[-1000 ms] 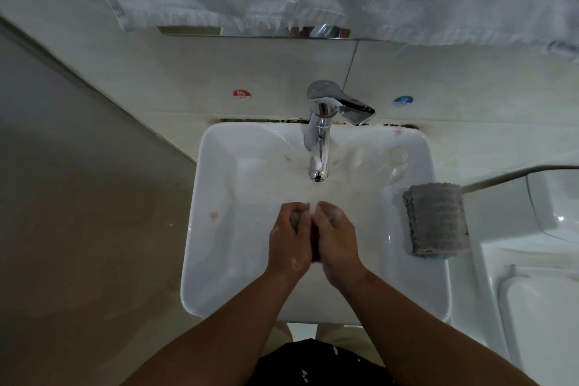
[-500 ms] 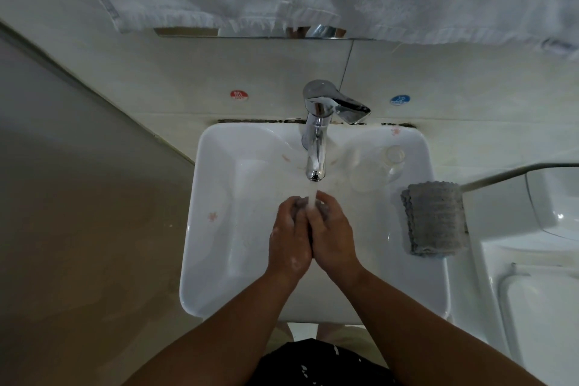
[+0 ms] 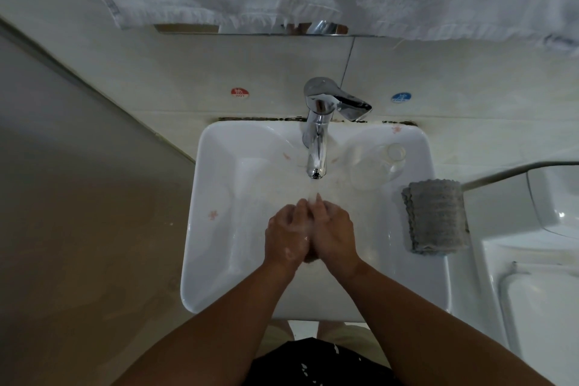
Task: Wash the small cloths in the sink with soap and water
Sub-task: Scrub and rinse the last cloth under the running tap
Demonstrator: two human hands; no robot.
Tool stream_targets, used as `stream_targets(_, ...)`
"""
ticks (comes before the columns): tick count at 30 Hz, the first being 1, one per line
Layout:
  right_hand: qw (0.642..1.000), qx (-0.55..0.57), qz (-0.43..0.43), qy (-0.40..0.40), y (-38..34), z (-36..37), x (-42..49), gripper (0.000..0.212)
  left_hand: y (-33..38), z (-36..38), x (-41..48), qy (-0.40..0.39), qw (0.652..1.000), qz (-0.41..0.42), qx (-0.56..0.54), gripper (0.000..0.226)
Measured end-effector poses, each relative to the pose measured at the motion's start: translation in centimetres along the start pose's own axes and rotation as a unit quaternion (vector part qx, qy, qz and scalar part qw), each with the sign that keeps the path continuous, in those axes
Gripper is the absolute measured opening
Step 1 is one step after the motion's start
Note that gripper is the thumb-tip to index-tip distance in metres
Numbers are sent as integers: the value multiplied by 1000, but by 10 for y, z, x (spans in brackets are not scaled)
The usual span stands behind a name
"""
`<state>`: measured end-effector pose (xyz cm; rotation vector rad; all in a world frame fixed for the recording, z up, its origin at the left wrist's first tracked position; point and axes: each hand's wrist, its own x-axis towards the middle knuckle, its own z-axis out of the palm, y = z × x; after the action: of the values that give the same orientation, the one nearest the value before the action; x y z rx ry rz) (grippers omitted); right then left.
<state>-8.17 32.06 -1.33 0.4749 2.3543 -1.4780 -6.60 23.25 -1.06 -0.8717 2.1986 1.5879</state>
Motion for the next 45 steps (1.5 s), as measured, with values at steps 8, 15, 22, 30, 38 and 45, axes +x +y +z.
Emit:
stream_targets(8, 992, 127, 21, -10, 5, -8, 1, 24, 4, -6, -4, -28, 993, -2, -116, 31)
stream_targets(15, 999, 33, -30, -11, 5, -3, -1, 12, 7, -3, -4, -10, 999, 35, -8, 21)
stream_targets(22, 999, -46, -19, 14, -3, -2, -1, 40, 9, -7, 0, 10, 1000, 2, -1, 36)
stream_targets(30, 999, 20, -16, 41, -6, -8, -3, 11, 9, -3, -4, 7, 998, -4, -67, 17)
stream_targets(38, 997, 71, -4, -6, 1, -3, 0, 13, 13, -5, -5, -43, 991, 5, -130, 18)
stream_targets(45, 999, -42, -8, 7, -10, -8, 2, 35, 12, -2, 6, -24, 999, 16, 16, 27)
